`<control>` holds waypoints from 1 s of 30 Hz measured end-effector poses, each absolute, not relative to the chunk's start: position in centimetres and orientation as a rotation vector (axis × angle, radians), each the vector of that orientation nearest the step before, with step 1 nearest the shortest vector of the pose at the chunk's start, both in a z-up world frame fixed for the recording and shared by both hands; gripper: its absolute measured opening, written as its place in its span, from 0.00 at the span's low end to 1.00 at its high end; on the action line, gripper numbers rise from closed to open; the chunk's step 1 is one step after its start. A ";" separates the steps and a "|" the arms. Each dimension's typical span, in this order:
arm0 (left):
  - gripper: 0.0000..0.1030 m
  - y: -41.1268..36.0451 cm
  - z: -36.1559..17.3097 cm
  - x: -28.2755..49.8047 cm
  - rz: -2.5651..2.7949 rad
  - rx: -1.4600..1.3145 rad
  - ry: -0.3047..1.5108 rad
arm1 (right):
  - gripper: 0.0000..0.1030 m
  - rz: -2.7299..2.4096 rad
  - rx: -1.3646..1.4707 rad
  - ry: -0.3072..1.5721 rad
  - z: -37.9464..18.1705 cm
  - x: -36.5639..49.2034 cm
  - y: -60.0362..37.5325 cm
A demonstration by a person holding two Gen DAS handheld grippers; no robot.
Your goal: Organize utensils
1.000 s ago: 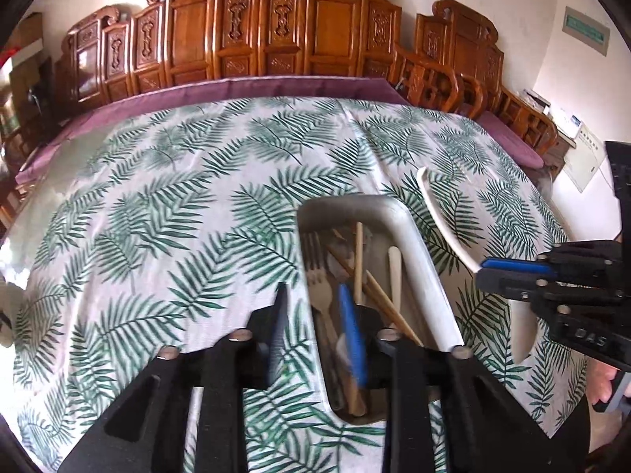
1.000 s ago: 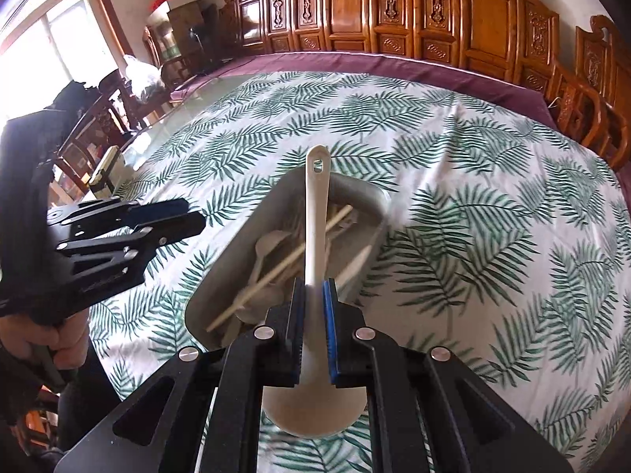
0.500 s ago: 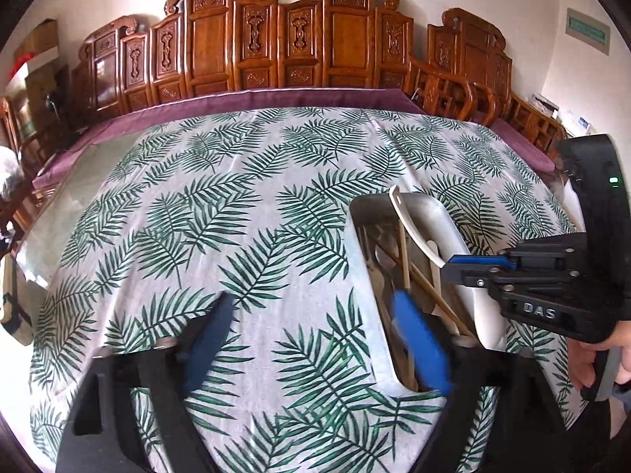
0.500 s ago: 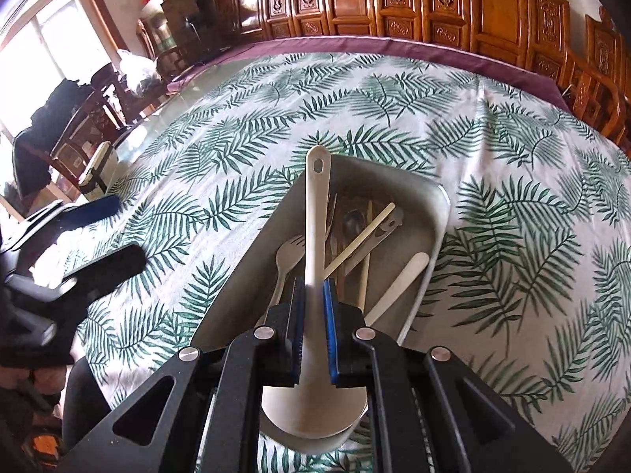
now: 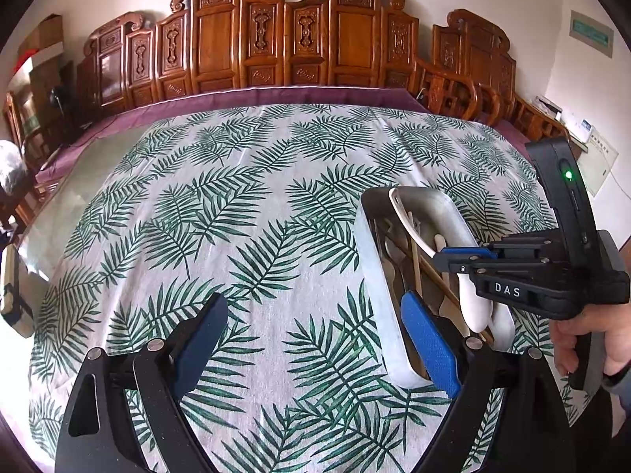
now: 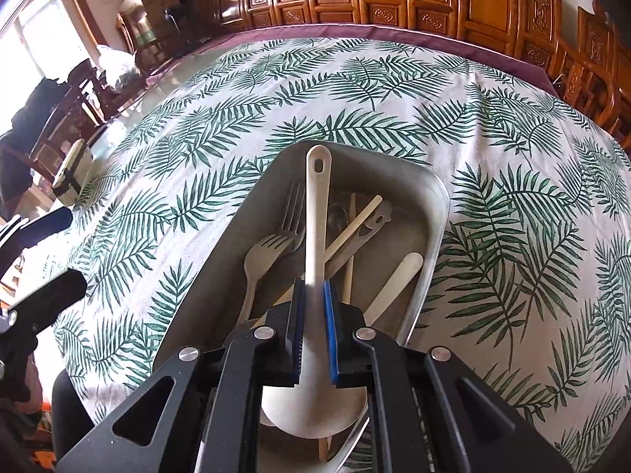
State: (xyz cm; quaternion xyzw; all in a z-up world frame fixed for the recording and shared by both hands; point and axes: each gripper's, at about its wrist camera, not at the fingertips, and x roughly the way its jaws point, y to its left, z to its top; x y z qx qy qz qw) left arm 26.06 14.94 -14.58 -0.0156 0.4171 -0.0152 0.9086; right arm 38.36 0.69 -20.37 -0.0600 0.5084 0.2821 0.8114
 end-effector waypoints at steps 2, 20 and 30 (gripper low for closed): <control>0.84 14.9 -14.7 26.0 -0.030 -0.033 0.862 | 0.11 0.611 -0.124 1.090 -20.4 38.4 0.9; 0.88 13.5 -13.3 25.6 -0.030 -0.012 0.842 | 0.12 0.636 -0.093 1.006 -17.3 35.5 -1.6; 0.93 10.5 -11.2 25.1 -0.037 0.007 0.817 | 0.62 0.546 -0.056 0.933 -14.2 33.3 -6.3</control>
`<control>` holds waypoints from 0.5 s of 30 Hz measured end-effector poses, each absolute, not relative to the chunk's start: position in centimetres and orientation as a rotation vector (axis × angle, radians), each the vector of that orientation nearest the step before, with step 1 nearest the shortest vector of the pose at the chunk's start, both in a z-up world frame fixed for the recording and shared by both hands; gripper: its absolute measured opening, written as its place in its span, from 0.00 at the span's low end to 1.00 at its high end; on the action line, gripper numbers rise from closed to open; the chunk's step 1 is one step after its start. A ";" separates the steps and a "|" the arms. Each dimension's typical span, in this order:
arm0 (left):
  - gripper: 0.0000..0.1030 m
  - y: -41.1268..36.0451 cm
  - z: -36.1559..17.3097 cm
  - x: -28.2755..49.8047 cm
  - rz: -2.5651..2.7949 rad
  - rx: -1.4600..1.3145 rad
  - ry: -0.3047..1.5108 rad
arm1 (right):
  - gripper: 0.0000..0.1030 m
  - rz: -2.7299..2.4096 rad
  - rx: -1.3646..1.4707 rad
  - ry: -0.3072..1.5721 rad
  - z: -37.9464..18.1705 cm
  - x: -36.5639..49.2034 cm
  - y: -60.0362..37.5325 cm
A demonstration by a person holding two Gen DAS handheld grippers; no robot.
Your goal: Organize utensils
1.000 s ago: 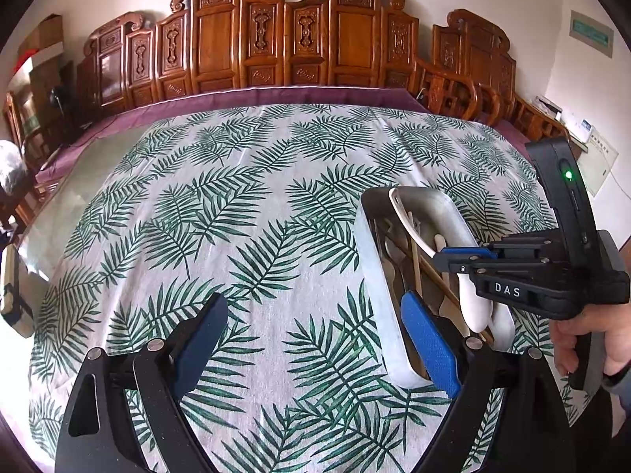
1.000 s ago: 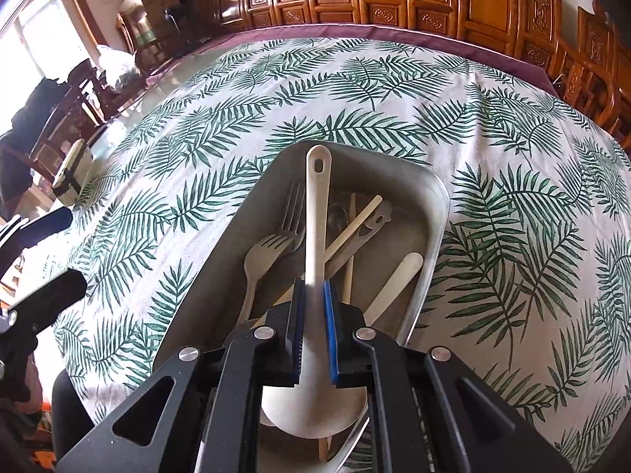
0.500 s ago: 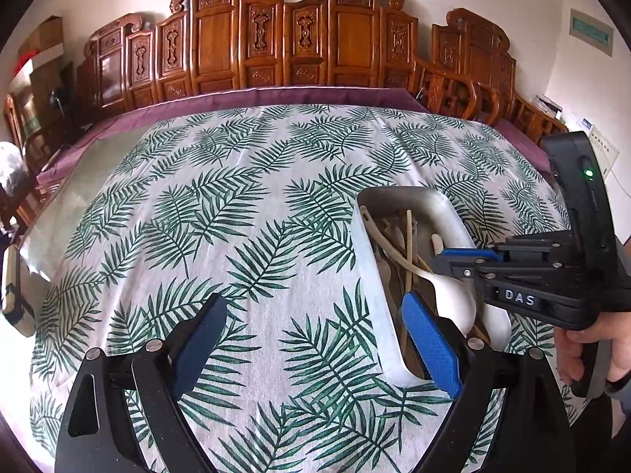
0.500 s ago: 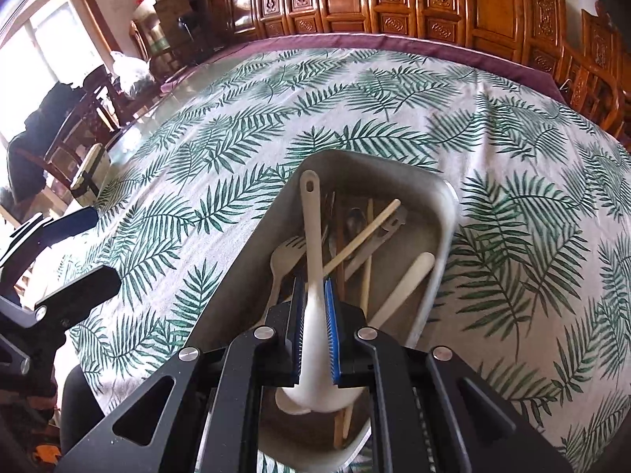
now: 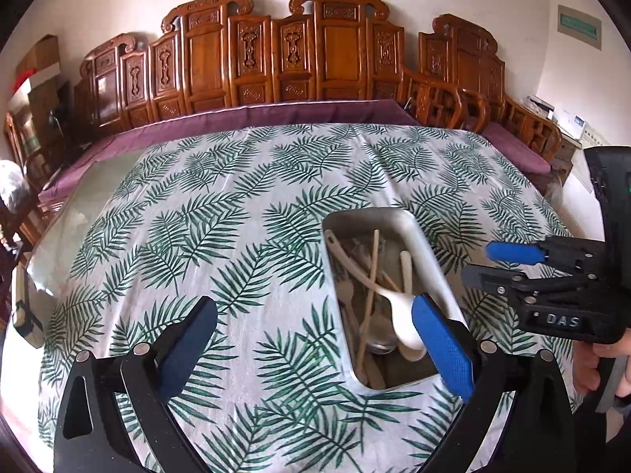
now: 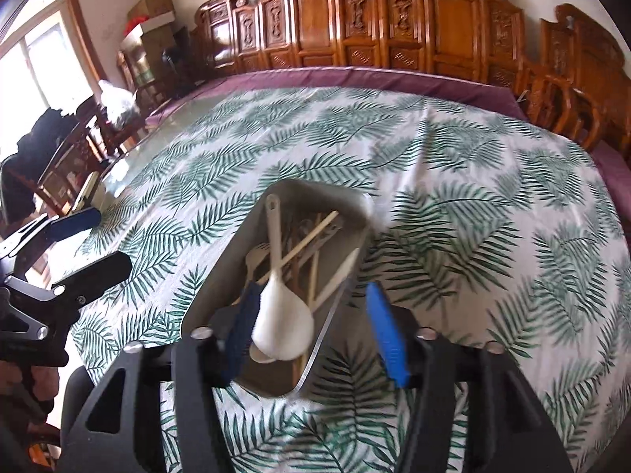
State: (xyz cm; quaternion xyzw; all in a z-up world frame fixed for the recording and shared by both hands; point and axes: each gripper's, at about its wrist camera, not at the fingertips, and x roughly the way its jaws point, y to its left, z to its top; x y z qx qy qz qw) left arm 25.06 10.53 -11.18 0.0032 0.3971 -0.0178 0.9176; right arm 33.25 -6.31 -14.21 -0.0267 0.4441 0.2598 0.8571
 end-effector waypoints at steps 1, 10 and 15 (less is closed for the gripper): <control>0.93 10.2 -11.0 25.0 -0.036 0.008 0.817 | 0.68 0.537 -0.053 0.930 -14.0 33.1 -6.6; 0.93 8.5 -10.0 24.2 -0.013 0.006 0.825 | 0.97 0.425 -0.027 0.876 -12.3 31.2 -10.6; 0.93 7.4 -9.1 23.2 -0.005 0.023 0.818 | 0.97 0.367 -0.028 0.846 -11.6 29.9 -12.5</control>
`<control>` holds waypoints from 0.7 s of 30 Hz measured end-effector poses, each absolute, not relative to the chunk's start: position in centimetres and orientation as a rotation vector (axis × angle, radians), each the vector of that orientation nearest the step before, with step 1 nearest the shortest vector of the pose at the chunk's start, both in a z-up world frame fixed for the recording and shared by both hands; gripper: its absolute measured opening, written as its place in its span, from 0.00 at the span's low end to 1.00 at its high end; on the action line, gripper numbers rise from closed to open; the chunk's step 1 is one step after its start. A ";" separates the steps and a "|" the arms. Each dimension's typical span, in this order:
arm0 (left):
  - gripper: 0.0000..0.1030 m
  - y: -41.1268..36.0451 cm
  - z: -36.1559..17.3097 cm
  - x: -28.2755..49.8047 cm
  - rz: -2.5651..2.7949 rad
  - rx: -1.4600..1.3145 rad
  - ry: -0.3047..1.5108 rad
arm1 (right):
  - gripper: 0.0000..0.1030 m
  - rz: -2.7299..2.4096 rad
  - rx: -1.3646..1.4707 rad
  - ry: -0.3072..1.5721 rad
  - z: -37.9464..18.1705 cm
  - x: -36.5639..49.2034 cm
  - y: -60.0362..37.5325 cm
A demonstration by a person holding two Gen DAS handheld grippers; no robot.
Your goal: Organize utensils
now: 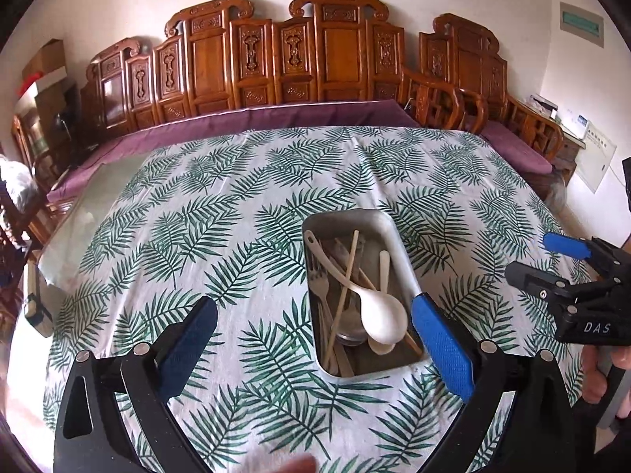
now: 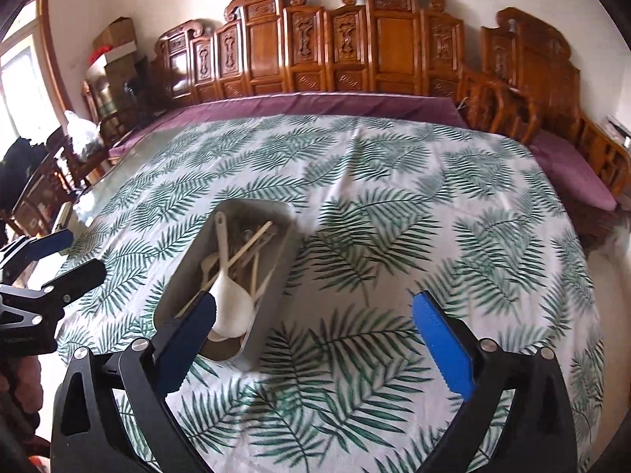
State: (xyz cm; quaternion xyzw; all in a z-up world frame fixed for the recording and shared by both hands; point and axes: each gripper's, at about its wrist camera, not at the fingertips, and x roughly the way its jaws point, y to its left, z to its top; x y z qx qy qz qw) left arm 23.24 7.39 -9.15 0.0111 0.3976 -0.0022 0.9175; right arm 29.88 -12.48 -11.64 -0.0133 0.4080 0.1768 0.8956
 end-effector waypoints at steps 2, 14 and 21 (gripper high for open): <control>0.93 7.0 -8.8 22.7 0.005 0.030 0.810 | 0.97 0.354 -0.019 0.836 -11.3 29.3 -13.2; 0.93 3.9 -8.0 17.9 0.003 0.039 0.790 | 0.97 0.288 0.027 0.750 -8.9 23.3 -17.9; 0.93 2.2 -7.0 14.6 0.005 0.046 0.737 | 0.97 0.270 0.040 0.687 -7.6 18.8 -19.7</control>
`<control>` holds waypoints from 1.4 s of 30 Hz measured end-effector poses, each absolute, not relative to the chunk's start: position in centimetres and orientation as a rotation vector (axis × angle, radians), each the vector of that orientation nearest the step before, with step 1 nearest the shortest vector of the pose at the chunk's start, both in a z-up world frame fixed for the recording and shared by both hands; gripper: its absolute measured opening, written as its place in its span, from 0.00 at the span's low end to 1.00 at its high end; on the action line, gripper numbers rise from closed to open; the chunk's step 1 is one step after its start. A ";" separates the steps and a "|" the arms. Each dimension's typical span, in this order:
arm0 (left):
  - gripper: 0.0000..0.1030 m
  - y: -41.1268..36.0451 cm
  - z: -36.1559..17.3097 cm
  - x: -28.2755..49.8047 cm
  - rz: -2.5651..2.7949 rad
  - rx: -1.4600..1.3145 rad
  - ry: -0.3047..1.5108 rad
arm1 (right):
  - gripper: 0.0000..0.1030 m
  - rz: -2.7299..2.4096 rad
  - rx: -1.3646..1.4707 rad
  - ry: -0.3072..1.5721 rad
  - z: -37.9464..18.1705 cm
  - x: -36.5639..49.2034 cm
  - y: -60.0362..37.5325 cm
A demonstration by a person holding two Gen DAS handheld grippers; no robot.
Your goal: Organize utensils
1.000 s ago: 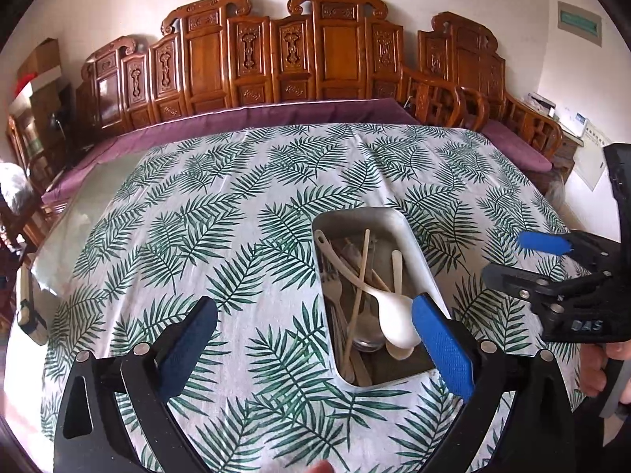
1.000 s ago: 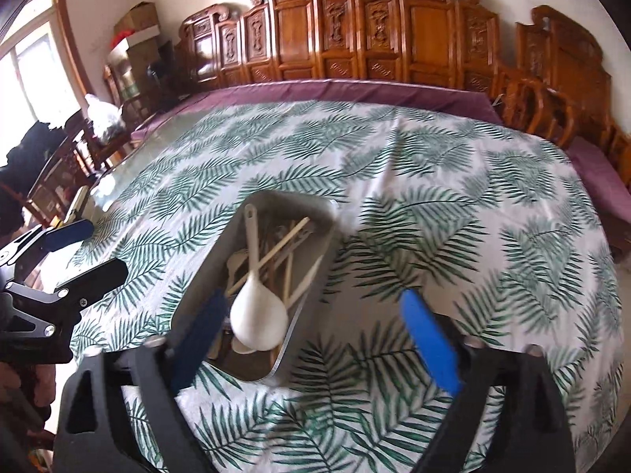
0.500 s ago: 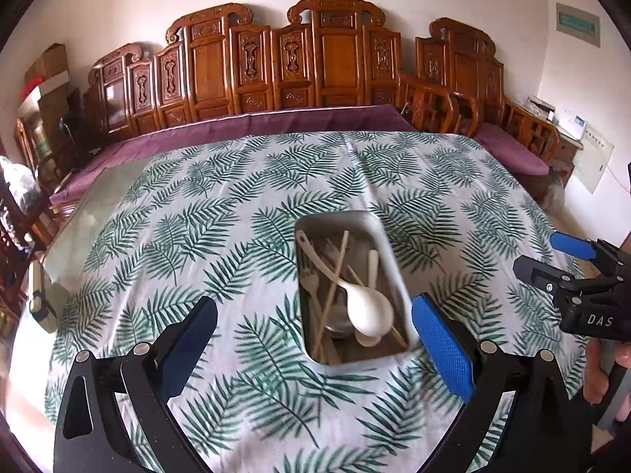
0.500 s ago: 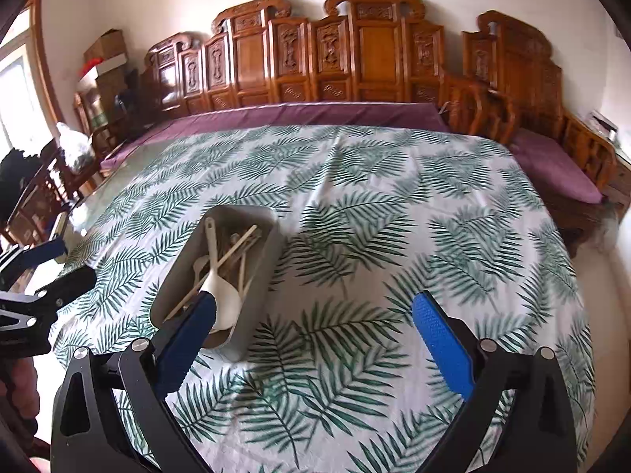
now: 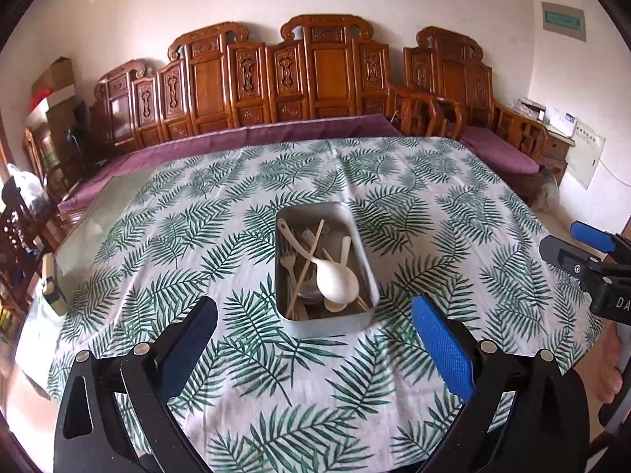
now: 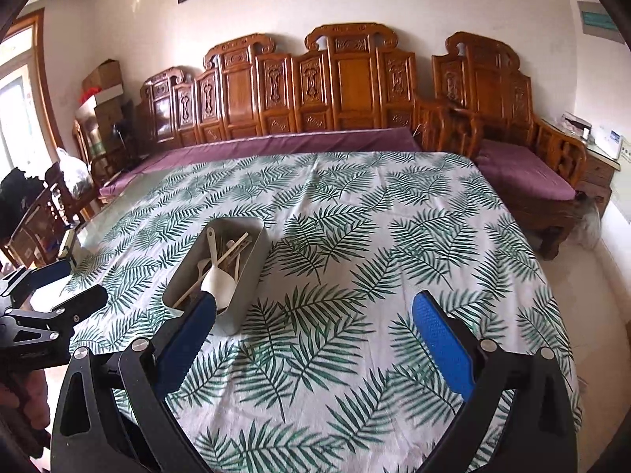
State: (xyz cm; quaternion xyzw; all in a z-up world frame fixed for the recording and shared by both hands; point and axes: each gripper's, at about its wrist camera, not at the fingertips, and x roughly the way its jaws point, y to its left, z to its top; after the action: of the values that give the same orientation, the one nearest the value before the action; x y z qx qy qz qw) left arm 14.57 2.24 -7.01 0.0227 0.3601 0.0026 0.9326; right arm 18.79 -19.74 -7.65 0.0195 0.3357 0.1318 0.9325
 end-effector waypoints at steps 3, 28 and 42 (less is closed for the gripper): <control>0.93 1.5 -6.2 13.2 0.002 0.041 0.717 | 0.97 0.264 0.050 0.657 -6.8 16.9 -20.2; 0.93 0.4 5.0 4.3 0.007 0.021 0.468 | 0.97 0.259 0.051 0.381 4.3 7.1 -21.2; 0.93 0.4 5.0 3.6 0.014 0.016 0.452 | 0.97 0.255 0.053 0.378 4.3 6.7 -21.5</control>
State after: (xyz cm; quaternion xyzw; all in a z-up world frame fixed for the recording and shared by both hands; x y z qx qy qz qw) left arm 3.57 0.45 5.05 0.0079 0.2239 0.0068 0.9746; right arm 6.68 -21.46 4.26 0.0265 0.1873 0.1265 0.9738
